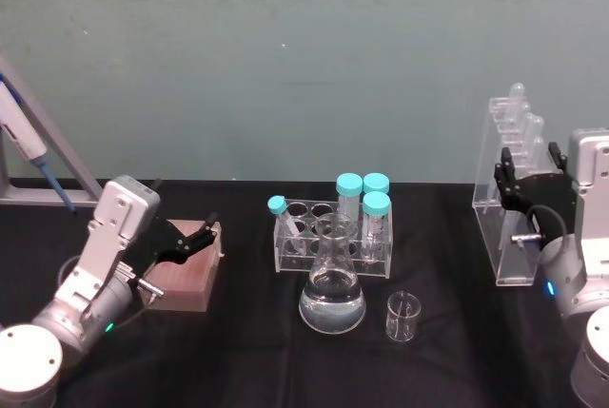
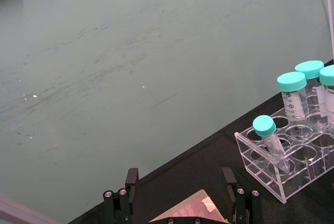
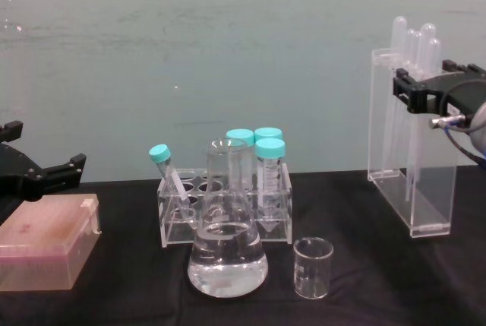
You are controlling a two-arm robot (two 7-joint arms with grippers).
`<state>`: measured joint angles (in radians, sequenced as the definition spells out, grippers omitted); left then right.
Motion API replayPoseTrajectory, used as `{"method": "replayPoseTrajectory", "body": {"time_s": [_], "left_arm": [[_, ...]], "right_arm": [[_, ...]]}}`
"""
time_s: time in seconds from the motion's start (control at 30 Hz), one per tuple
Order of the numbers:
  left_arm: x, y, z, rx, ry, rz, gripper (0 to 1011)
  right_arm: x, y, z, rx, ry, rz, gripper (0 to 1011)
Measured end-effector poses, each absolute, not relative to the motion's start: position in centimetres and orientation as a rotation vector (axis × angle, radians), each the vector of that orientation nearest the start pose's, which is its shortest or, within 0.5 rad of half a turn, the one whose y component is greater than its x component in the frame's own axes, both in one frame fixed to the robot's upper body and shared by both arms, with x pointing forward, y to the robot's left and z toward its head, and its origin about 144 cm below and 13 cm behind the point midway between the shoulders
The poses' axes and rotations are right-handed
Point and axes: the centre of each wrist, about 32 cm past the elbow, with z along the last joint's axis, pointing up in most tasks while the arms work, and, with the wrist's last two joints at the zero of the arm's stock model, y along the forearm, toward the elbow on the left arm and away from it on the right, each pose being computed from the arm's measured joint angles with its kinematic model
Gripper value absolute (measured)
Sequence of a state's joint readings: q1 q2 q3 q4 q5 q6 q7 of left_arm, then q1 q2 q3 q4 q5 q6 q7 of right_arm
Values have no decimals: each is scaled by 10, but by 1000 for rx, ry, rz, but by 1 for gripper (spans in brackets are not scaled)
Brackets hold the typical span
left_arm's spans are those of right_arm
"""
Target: Place the experimental apparatus aside using one hand.
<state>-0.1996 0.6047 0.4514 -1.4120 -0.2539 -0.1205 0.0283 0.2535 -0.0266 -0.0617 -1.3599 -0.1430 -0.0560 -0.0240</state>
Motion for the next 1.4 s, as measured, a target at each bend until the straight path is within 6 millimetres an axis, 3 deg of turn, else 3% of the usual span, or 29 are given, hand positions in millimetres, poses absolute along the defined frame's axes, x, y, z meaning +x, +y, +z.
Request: {"method": "replayPoseTrajectory", "body": {"time_s": [1.4], "left_arm": [[489, 310, 1140, 304, -285, 1248, 1000]], "right_arm": [[536, -272, 1170, -12, -181, -1564, 609]]}}
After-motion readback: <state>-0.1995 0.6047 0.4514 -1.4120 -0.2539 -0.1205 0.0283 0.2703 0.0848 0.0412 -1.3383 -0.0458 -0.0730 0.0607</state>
